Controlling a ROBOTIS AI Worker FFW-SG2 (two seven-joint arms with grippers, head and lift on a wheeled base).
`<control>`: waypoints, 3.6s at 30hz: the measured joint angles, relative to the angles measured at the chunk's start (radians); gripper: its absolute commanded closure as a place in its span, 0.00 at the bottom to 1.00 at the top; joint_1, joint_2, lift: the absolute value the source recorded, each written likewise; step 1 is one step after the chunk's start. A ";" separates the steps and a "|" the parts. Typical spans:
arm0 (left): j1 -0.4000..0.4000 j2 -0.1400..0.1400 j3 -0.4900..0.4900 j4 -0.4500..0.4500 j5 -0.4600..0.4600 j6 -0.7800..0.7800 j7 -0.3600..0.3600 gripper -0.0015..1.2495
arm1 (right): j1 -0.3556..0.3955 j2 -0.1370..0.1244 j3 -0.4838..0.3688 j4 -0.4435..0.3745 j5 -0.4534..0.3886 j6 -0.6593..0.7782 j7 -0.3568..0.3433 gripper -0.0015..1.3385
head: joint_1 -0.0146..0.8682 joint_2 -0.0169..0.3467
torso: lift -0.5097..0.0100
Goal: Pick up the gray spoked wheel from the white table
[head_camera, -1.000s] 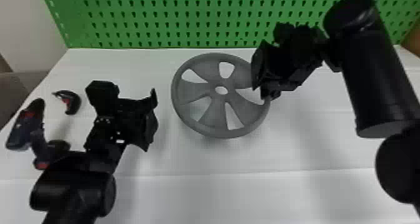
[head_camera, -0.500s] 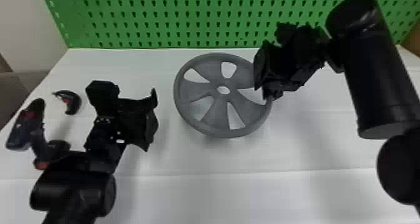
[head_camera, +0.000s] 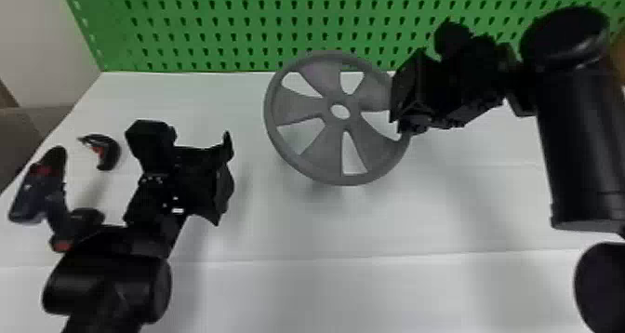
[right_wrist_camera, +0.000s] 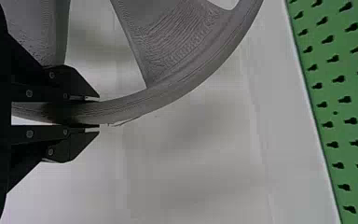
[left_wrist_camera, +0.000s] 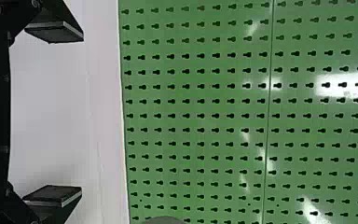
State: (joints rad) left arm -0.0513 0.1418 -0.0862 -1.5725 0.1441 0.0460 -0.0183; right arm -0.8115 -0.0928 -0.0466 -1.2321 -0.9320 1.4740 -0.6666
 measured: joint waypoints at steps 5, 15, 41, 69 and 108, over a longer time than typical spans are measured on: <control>0.002 0.000 0.003 -0.004 0.000 0.000 0.000 0.10 | 0.060 -0.019 0.006 -0.079 -0.022 -0.108 0.026 0.81 | 0.89 0.14 | 0.77; 0.003 0.000 0.012 -0.016 0.001 0.000 0.000 0.10 | 0.143 -0.064 0.104 -0.113 0.181 -0.350 0.461 0.81 | 0.89 0.14 | 0.77; 0.013 -0.001 0.055 -0.088 0.002 -0.004 0.000 0.10 | 0.421 0.049 0.033 -0.145 0.746 -1.200 0.822 0.81 | 0.89 0.14 | 0.77; 0.019 -0.002 0.077 -0.087 0.014 -0.021 0.000 0.10 | 0.557 0.093 0.026 -0.100 0.870 -1.558 0.817 0.81 | 0.89 0.14 | 0.77; 0.029 -0.002 0.061 -0.081 0.012 -0.025 0.034 0.10 | 0.587 0.093 0.025 -0.115 0.922 -1.595 0.651 0.81 | 0.89 0.14 | 0.77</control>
State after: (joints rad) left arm -0.0220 0.1396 -0.0248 -1.6535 0.1562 0.0209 0.0154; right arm -0.2244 0.0000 -0.0213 -1.3471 -0.0095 -0.1209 -0.0156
